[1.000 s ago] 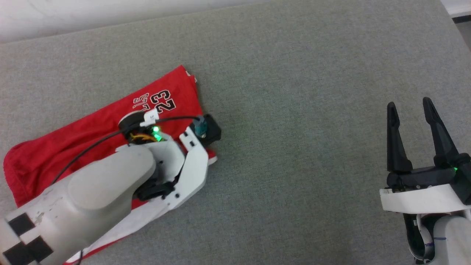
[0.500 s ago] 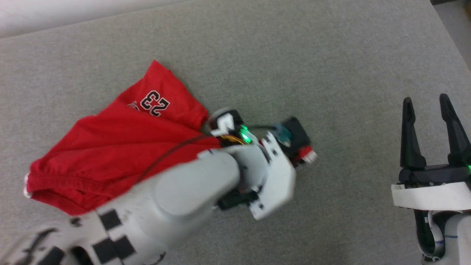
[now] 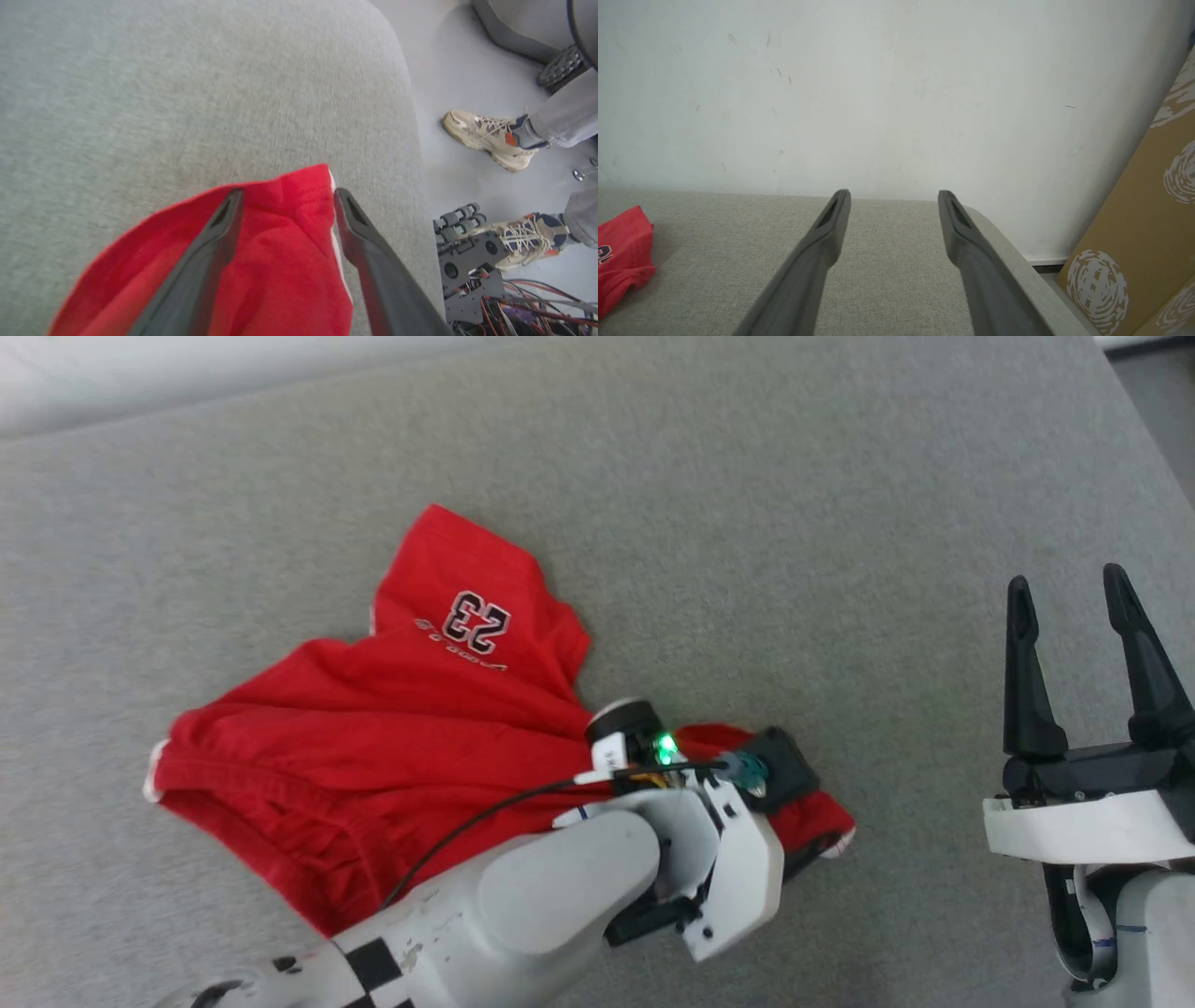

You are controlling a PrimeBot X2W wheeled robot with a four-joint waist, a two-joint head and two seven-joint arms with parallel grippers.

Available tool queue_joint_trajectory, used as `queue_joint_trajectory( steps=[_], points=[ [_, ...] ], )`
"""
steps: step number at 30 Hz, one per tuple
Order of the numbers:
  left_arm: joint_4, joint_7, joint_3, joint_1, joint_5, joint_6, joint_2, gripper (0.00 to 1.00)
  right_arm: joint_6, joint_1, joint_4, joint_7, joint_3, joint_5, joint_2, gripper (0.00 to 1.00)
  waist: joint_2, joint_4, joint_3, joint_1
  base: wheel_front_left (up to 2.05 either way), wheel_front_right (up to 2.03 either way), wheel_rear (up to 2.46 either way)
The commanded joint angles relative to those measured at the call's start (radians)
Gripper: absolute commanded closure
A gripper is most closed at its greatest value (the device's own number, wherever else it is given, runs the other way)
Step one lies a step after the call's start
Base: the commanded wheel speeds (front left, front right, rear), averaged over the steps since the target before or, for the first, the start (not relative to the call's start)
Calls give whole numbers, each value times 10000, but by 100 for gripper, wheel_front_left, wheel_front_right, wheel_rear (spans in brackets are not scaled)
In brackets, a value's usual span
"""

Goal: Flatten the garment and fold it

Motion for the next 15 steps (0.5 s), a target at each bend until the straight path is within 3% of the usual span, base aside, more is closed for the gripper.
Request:
queue_joint_trajectory(
  steps=[1, 4, 6, 10, 15],
  points=[
    [215, -1029, 25, -247, -67, 6, -145, 0, -21, -12, -2, -48, -59, -288, 28, 0, -1, 614, -777, 0, 0, 0, 0],
    [494, -2624, 216, -517, 156, 52, -277, 0, -21, 45, -87, -48, -146, -714, 28, 0, -1, 958, -1291, 0, 0, 0, 0],
    [594, -3589, 412, -604, 504, 404, -323, 0, -21, 58, -161, -48, -149, -1046, 28, 0, -1, 1193, -1621, 0, 0, 0, 0],
    [345, -4448, 1109, -511, 1215, 1792, -114, 0, -21, -107, -236, -48, 20, -1485, -230, 0, -1, 1611, -2092, 0, 0, 0, 0],
    [-1263, -4534, 2751, 330, 2118, 3504, 782, 0, -21, -446, -82, -48, 677, -1437, -1137, 0, -1, 1999, -2371, 0, 0, 0, 0]
  ],
)
